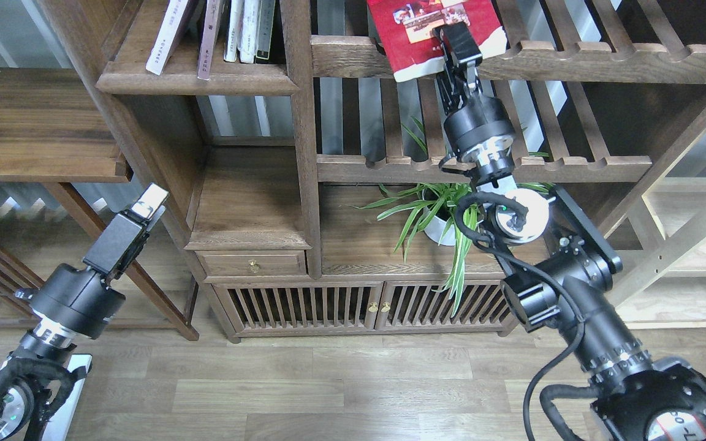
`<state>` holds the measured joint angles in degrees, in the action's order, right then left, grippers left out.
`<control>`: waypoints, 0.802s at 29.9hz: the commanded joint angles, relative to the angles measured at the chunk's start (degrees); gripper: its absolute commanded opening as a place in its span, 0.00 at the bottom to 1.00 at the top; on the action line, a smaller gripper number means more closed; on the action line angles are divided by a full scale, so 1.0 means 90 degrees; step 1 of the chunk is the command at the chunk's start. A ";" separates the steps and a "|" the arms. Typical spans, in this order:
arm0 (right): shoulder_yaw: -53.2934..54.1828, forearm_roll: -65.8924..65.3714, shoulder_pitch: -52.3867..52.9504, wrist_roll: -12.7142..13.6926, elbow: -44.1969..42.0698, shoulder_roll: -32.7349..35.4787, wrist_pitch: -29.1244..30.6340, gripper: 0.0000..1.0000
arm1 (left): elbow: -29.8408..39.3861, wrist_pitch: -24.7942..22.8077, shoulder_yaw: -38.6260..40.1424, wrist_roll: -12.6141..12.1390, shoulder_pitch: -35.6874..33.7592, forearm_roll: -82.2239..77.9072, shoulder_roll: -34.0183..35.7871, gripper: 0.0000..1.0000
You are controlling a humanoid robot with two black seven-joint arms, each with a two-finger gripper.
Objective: Organize books on shelf
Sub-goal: 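Grasp the red book's lower edge with the right gripper and tilt it out, then pull the red book off the shelf and lower it toward the robot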
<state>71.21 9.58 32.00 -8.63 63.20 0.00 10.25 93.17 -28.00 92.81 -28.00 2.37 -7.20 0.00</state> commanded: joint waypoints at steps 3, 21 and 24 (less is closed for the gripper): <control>0.0134 0.0038 -0.0508 0.0021 0.0174 0.0000 0.0383 0.03 | -0.0010 0.0000 -0.0010 0.0000 0.0000 -0.0010 0.0000 0.99; 0.0330 0.0468 -0.2178 0.0109 0.0262 0.0654 0.1888 0.03 | -0.0010 0.0000 -0.0176 0.0000 0.0019 0.0000 0.0000 0.99; 0.0320 0.0468 -0.2558 0.0206 0.0262 0.0664 0.1972 0.04 | -0.0010 0.0000 -0.0244 0.0000 0.0019 0.0000 0.0000 0.99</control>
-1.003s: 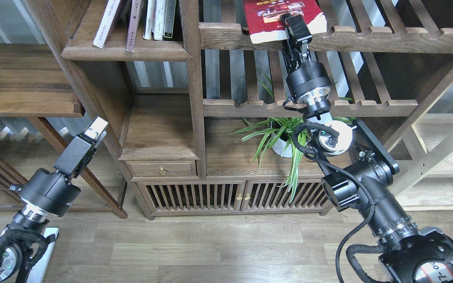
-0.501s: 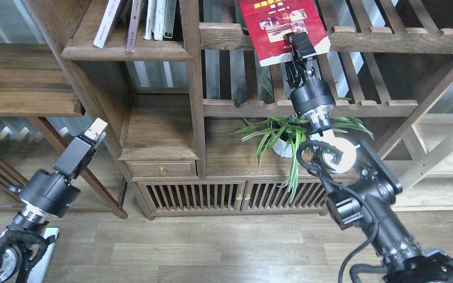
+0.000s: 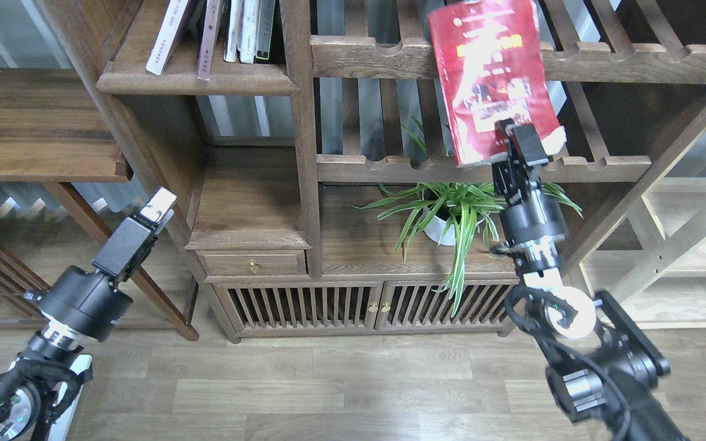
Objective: Organize books on shelf
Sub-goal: 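Pull the red book off the shelf and lower it toward the robot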
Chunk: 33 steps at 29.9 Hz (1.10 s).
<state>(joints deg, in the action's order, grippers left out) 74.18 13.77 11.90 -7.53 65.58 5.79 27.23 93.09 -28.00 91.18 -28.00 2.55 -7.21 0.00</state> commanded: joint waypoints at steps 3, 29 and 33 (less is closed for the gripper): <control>-0.0039 0.0003 -0.0609 0.0182 -0.0001 0.0011 0.0085 0.04 | -0.0001 0.0000 -0.0151 0.0000 0.0019 0.0000 0.0000 0.99; -0.1260 -0.0368 -0.1752 0.0231 0.0448 -0.0643 0.0085 0.05 | 0.0136 0.0000 -0.0795 0.0000 0.0410 -0.0146 0.0000 0.99; -0.1454 -0.0436 -0.1752 0.0241 0.0682 -0.0643 0.0085 0.05 | 0.0116 0.0000 -0.0844 0.0000 0.0420 0.0214 0.0000 0.99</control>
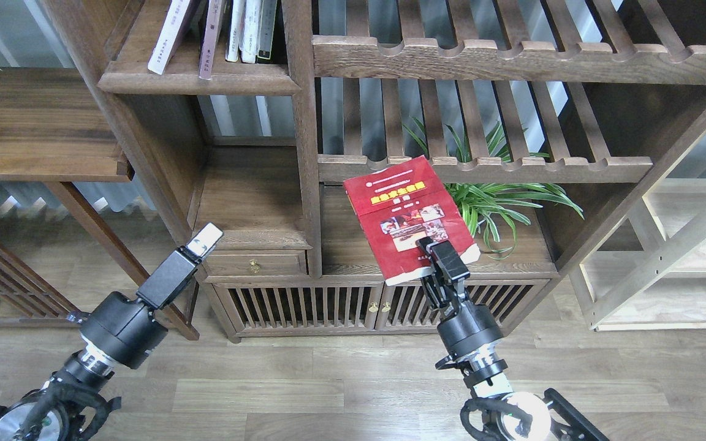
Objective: Organize books on shelf
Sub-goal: 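Pull the red book off the shelf and lower it toward the robot, then bring the left gripper to the red book's edge and grasp it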
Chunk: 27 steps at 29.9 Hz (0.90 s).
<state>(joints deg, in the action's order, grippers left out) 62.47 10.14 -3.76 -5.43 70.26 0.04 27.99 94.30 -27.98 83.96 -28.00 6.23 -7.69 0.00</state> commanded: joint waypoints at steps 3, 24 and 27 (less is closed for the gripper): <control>-0.0397 -0.0043 -0.0012 0.0008 0.0250 -0.0005 0.0001 0.05 | -0.0019 -0.0002 -0.0208 0.0000 0.0147 0.0531 0.0000 0.99; -0.1970 -0.0062 0.0633 0.0203 0.0269 -0.0005 0.0001 0.05 | -0.1005 -0.0002 -0.0228 0.0000 0.0626 0.1987 0.0000 0.99; -0.2136 -0.0062 0.0633 0.0203 0.0260 -0.0005 0.0001 0.05 | -0.1015 -0.0002 -0.0374 0.0000 0.0636 0.2016 0.0000 0.99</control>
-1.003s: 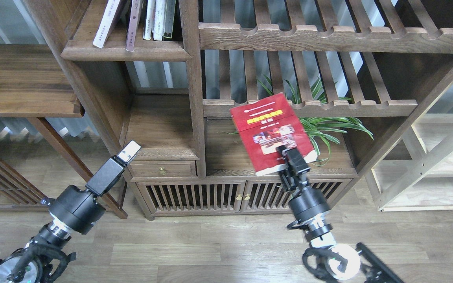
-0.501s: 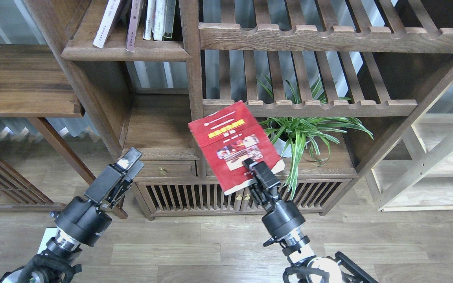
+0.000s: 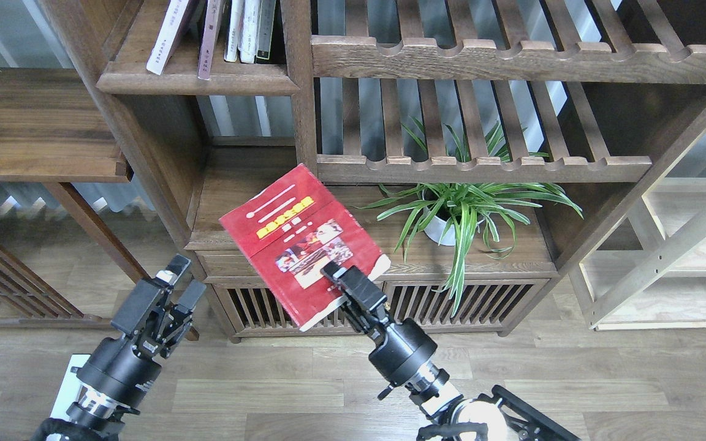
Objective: Organize books on shelf
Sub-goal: 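Bring the left gripper to the red book's edge and grasp it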
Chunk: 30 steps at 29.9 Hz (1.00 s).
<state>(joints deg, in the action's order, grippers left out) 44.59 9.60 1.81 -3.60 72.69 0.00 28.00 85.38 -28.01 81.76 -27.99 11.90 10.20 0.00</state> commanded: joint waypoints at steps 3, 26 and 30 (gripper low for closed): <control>-0.0257 -0.0002 -0.0006 -0.0001 -0.0011 0.0000 0.0000 0.05 | -0.0034 0.0001 -0.0412 -0.0001 -0.0004 0.0038 0.0000 0.99; -0.0560 -0.0061 -0.0065 0.0019 -0.0011 0.0000 0.0000 0.05 | -0.0786 0.0001 -0.0910 -0.0001 -0.0550 -0.0020 0.0000 0.97; -0.0570 -0.0070 -0.0045 0.0019 -0.0011 0.0000 0.0000 0.05 | -0.0776 0.0001 -0.1086 -0.0001 -0.0580 -0.0011 0.0000 0.91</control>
<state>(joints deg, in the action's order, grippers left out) 39.55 9.05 1.28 -3.42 72.59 0.00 28.00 78.32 -28.01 72.94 -28.00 6.87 10.05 0.00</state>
